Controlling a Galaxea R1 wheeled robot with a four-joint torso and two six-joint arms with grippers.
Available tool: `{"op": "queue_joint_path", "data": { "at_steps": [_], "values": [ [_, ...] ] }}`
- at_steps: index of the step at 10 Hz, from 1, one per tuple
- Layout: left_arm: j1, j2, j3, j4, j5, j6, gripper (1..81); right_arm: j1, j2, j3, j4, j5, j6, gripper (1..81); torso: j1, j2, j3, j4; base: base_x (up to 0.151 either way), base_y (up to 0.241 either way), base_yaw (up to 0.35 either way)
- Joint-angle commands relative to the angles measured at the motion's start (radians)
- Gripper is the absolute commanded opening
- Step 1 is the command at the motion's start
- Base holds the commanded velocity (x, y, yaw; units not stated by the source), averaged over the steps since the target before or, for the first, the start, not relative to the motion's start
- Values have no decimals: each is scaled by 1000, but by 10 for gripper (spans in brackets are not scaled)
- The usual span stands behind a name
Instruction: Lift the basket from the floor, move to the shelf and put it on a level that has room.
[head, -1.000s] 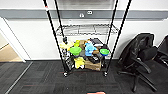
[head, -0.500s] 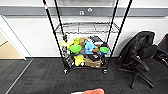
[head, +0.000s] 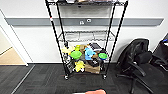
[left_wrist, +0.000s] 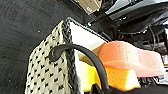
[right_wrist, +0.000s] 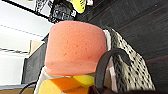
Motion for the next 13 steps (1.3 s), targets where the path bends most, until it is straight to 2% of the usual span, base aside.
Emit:
{"op": "queue_joint_path", "data": {
  "at_steps": [1,2,3,4,6,13],
  "values": [
    [-133,-15,58,-18,34,-19,10,151,-8,78,-2,-41,10,10,-64,99,96,0,0,0,0],
    [-148,-15,58,-18,34,-33,10,169,-8,78,3,-41,10,10,-86,133,130,0,0,0,0],
    [-161,-17,58,-19,36,-44,10,187,-8,81,6,-42,11,10,-108,167,66,0,0,0,0],
    [-170,-18,64,-21,34,-54,10,201,-8,83,9,-42,13,10,-130,199,98,0,0,0,0],
    [-175,-26,89,-21,34,-57,10,210,-8,88,10,-42,22,10,-163,247,119,0,0,0,0],
    [-188,-56,143,-23,34,-65,10,218,-42,141,10,-39,36,10,-325,499,124,0,0,0,0]
  ]
}}
